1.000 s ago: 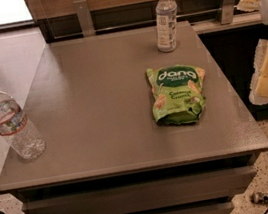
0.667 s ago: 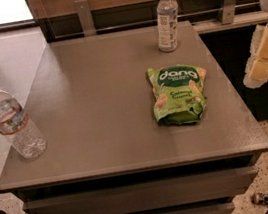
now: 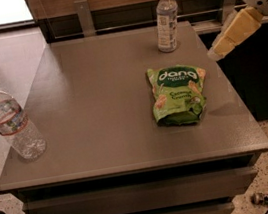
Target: Move blue plastic bottle near water bottle
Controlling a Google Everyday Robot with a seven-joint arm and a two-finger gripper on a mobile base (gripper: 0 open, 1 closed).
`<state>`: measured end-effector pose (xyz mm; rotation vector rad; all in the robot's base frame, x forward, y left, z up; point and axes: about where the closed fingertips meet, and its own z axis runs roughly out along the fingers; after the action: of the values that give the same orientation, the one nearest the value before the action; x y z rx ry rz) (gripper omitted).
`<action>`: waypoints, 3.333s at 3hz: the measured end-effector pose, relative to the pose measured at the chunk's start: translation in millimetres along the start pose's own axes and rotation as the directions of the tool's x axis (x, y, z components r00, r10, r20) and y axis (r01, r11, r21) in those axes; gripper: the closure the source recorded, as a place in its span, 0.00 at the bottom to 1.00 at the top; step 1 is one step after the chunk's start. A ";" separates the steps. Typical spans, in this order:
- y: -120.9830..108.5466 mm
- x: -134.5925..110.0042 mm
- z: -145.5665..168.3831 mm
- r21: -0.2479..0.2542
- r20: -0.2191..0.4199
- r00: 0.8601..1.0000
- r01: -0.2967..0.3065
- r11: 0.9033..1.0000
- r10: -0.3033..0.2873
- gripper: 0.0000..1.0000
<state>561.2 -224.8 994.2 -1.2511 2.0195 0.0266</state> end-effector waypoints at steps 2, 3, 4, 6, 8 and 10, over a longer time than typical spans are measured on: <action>-44.0 -36.9 77.9 -0.005 0.414 0.882 -0.246 0.969 0.226 0.00; -53.0 -50.5 101.3 -0.020 0.520 0.808 -0.313 0.950 0.277 0.00; -53.8 -50.6 102.9 -0.021 0.521 0.807 -0.314 0.949 0.278 0.00; -93.6 -48.6 162.1 -0.068 0.618 0.713 -0.372 0.926 0.331 0.00; -133.1 -53.0 234.0 -0.146 0.706 0.601 -0.393 0.908 0.374 0.03; -138.6 -62.5 246.5 -0.159 0.720 0.587 -0.381 0.911 0.371 0.49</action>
Offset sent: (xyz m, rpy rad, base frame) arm 0.1294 0.0493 -0.0271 0.6966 -0.2542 -0.0809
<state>827.1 -155.6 902.3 -0.5949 1.4873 0.6352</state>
